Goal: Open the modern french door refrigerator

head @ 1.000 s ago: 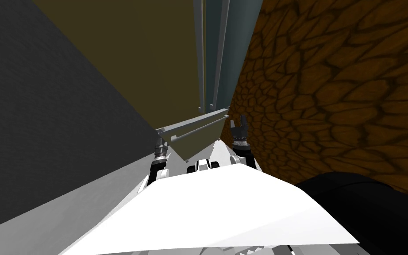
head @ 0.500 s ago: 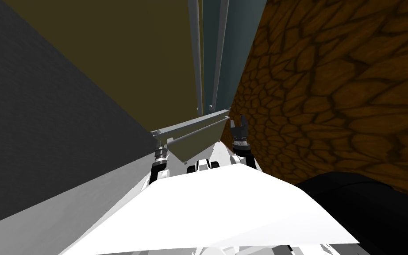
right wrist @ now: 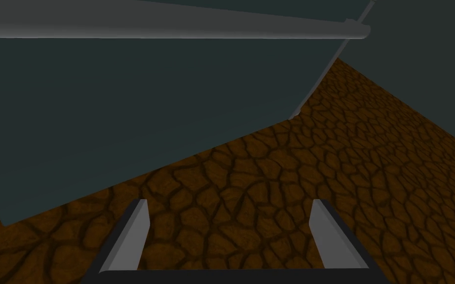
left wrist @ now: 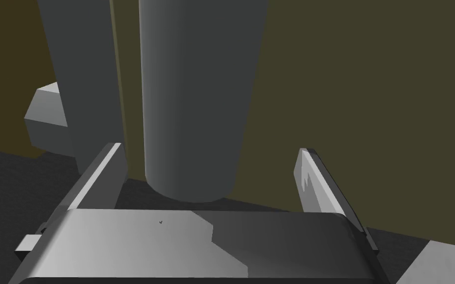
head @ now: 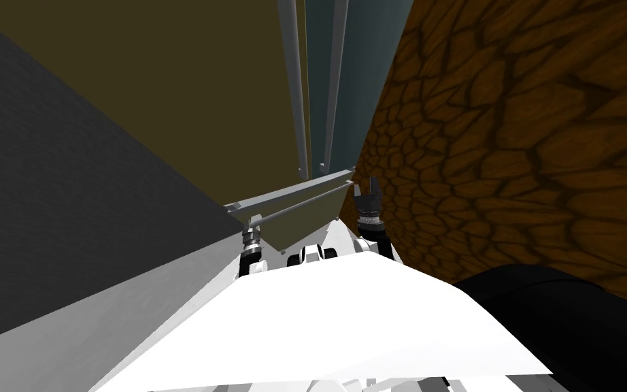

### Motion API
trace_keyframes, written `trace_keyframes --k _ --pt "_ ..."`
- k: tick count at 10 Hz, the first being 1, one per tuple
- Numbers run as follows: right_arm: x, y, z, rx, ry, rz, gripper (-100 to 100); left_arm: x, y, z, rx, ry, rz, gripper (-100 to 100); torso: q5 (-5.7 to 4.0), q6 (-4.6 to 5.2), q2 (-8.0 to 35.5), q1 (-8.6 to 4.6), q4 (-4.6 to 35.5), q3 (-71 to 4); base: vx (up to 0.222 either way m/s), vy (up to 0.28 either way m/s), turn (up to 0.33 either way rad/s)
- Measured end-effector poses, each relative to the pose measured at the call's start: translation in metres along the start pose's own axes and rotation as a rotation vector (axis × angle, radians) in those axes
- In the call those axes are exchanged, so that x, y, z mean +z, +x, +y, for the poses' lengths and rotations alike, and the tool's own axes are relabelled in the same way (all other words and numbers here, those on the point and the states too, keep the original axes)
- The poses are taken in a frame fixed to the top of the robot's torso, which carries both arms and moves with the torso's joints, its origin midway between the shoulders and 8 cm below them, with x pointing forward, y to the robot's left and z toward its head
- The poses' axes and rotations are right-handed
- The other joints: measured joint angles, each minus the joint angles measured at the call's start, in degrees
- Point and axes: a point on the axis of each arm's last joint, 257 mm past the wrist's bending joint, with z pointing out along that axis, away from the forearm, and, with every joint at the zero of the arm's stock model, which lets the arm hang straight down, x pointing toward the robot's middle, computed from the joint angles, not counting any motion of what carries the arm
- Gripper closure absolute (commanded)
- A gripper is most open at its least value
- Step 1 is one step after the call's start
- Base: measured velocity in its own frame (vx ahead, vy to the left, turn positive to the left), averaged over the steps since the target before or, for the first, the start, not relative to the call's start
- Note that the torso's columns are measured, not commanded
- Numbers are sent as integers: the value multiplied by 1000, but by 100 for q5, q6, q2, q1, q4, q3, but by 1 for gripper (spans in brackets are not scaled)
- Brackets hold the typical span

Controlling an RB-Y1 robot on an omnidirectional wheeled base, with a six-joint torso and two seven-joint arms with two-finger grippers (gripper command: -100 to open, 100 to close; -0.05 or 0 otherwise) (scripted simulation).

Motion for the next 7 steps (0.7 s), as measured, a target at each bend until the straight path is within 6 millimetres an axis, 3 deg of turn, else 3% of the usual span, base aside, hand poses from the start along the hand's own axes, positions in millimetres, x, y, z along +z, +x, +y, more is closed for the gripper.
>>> trace_keyframes --k 7 --pt "0 0 0 0 0 0 0 35 1 0 6 -2 -28 -100 -10 1 -13 -11 5 -9 -43 10 -46"
